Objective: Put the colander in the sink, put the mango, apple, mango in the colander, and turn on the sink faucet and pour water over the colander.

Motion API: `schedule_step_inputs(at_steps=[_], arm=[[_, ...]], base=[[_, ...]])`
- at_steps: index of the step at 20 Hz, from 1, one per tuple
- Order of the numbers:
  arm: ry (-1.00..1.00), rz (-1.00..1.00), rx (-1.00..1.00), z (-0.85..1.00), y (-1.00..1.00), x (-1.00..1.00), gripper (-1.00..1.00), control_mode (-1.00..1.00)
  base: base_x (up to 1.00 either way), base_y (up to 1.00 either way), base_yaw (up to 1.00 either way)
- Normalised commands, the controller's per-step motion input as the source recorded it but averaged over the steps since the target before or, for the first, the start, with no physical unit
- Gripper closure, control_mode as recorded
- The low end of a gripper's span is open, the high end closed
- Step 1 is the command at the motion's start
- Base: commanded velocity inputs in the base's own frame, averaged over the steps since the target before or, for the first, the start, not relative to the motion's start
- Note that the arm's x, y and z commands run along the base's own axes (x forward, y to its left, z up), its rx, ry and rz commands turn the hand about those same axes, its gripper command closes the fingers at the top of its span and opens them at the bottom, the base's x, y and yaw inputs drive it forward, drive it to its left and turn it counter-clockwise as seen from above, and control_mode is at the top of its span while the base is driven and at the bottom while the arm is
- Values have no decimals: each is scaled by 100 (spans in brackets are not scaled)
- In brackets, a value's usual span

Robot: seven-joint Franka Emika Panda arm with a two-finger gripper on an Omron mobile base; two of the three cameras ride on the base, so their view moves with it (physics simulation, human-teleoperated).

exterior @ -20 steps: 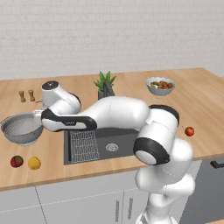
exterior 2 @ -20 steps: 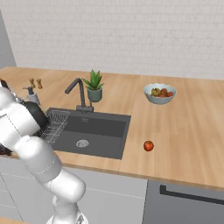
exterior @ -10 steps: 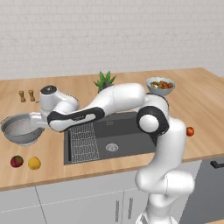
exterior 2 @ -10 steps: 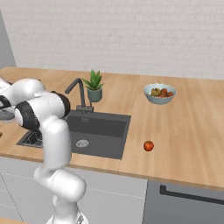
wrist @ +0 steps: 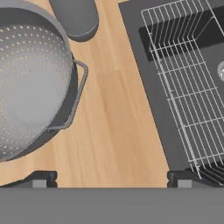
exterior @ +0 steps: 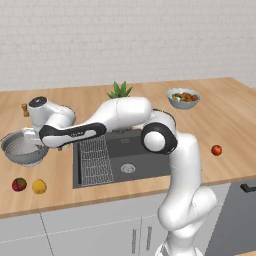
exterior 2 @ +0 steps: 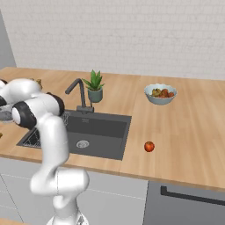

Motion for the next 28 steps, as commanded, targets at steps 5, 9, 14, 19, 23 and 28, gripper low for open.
schedule_step_inputs(at_steps=[5,9,14,19,23,28], arm=[[0,-6,0,-1,0,22,-100,-100],[0,-5,0,-8,1,22,-100,-100],[3,-5,1,-22,2,22,-100,-100],[2,-4,2,-24,5,22,-100,-100],[0,0,4,-13,16,19,-100,-100],[0,0,2,-11,24,15,-100,-100]], base=[[0,0,0],[0,0,0],[0,0,0],[0,0,0],[0,0,0],[0,0,0]])
